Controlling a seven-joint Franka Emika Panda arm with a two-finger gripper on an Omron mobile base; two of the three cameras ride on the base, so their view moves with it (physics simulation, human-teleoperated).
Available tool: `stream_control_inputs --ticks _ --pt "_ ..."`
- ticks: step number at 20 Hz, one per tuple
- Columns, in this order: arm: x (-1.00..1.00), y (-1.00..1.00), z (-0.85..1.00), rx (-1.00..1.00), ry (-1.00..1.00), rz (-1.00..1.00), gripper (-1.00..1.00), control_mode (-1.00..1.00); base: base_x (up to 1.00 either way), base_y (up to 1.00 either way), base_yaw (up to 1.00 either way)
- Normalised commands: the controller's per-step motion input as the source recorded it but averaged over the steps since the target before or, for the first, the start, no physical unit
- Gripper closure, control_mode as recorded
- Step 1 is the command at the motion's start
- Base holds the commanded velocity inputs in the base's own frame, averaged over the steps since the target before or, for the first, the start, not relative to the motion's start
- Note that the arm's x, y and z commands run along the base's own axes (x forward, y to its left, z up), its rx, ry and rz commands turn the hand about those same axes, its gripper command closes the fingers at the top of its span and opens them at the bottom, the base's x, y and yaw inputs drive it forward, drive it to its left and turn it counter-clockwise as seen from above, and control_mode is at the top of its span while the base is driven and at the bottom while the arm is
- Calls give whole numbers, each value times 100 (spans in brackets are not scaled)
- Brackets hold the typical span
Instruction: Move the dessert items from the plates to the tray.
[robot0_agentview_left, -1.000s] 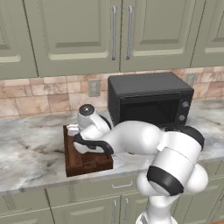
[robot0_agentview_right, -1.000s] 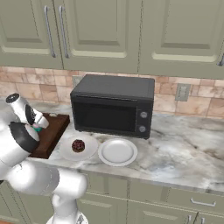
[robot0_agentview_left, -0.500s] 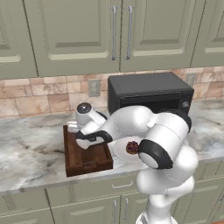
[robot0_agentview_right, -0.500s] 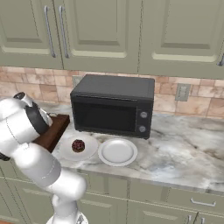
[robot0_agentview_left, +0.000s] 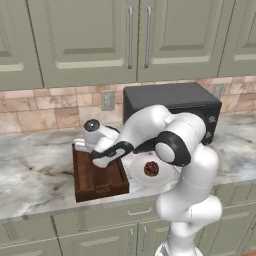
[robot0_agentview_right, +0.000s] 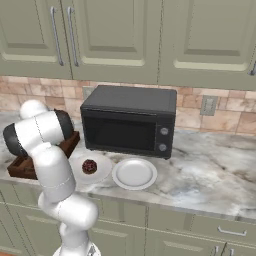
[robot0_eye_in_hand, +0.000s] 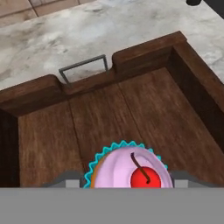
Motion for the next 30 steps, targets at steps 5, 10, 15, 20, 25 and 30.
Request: stream_control_inputs --ticks 5,10,15,20,25,30 --pt "18 18 -20 -1 1 -6 -100 -100 0 0 0" --pt "0 -2 1 0 0 -9 -100 -100 0 0 0" --pt "-1 -27 5 0 0 -10 -100 -100 0 0 0" --pt "-5 -47 29 0 0 -11 -100 -100 0 0 0" --pt "-20 -16 86 0 -3 -4 -100 -100 0 0 0" --pt "-48 0 77 0 -19 0 -100 -100 0 0 0"
